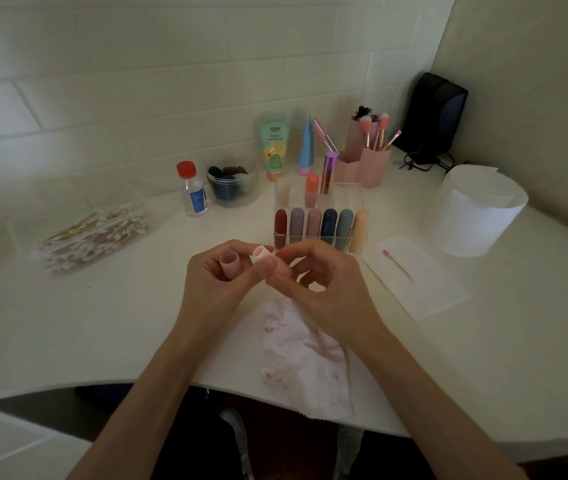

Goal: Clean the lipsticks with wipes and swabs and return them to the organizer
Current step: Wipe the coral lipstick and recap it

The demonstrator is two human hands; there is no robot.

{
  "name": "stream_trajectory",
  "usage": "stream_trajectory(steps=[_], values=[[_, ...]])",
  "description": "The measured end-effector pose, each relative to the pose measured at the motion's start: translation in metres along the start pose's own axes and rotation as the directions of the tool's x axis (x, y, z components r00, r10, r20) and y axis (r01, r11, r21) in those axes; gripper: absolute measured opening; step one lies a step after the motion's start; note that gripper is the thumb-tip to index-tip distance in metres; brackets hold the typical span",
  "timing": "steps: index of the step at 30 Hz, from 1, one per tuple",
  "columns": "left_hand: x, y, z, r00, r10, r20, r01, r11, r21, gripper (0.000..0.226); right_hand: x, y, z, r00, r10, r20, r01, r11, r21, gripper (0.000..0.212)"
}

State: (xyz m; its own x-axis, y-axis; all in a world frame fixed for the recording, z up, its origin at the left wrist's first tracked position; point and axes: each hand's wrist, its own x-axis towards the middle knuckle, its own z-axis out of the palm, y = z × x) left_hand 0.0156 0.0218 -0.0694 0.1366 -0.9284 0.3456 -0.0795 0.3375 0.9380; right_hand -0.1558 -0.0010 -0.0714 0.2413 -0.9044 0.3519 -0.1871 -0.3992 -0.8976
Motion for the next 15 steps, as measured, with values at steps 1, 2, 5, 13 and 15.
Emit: stream_trajectory(steps=[1, 2, 5, 13, 15], values=[[0.0, -0.0002, -0.0001, 1.0, 0.006, 0.015, -0.006, 1.0, 0.011, 0.015, 0.0004, 0.0005, -0.0002, 1.0, -0.005, -0.013, 0.005, 1.0, -0.002, 0.03], [0.0, -0.0007, -0.0002, 0.999, 0.011, 0.031, -0.012, 1.0, 0.02, 0.013, 0.0006, 0.0009, -0.0005, 1.0, -0.012, -0.022, 0.012, 1.0, -0.005, 0.03], [-0.0001, -0.0007, 0.0001, 0.998, 0.019, 0.052, -0.02, 1.0, 0.021, 0.009, 0.0003, 0.0025, 0.0, 0.999, -0.035, -0.035, 0.034, 0.999, -0.028, 0.029], [0.0029, -0.0055, 0.0029, 0.994, -0.083, 0.068, 0.082, 0.997, 0.014, 0.048, 0.0014, 0.0053, -0.0019, 0.992, -0.05, -0.113, 0.039, 0.995, -0.095, 0.029], [0.006, -0.0082, 0.005, 0.976, -0.191, 0.108, 0.201, 0.975, -0.097, 0.049, 0.0017, 0.0069, -0.0035, 0.989, -0.029, -0.144, 0.014, 0.994, -0.104, 0.028]])
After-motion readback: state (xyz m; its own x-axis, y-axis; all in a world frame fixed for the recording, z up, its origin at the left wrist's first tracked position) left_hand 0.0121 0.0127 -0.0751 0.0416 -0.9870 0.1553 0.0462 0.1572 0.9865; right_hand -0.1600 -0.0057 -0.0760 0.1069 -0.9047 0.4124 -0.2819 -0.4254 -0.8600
